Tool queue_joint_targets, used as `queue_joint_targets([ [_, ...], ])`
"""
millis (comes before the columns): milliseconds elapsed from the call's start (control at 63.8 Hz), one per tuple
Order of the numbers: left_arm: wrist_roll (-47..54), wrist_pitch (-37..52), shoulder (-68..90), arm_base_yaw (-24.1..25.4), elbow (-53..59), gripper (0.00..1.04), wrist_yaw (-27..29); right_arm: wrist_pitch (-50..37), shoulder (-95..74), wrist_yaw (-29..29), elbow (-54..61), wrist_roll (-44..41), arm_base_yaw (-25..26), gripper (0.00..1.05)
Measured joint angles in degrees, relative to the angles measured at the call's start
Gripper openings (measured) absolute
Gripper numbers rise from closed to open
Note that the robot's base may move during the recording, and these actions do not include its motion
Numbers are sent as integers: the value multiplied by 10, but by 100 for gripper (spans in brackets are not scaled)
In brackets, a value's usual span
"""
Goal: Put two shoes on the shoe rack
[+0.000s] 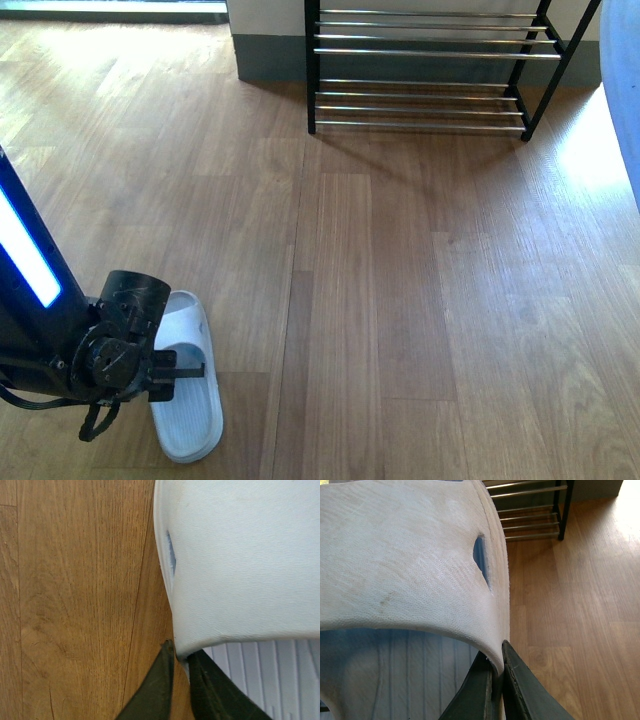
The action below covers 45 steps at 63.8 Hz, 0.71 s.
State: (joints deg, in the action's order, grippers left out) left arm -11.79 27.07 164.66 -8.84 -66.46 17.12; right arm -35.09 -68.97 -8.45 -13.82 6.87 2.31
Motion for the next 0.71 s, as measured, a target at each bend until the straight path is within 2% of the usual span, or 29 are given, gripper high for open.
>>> queue_joint_targets([
  [63, -1, 5, -9, 1, 9, 1, 0, 0, 0, 0, 0, 0, 0, 2],
  [376, 14, 40, -126, 10, 88, 2, 10, 0, 0, 0, 0, 0, 0, 2],
  [706, 47, 78, -379, 19, 250, 2, 18, 0, 0, 0, 0, 0, 0, 2],
])
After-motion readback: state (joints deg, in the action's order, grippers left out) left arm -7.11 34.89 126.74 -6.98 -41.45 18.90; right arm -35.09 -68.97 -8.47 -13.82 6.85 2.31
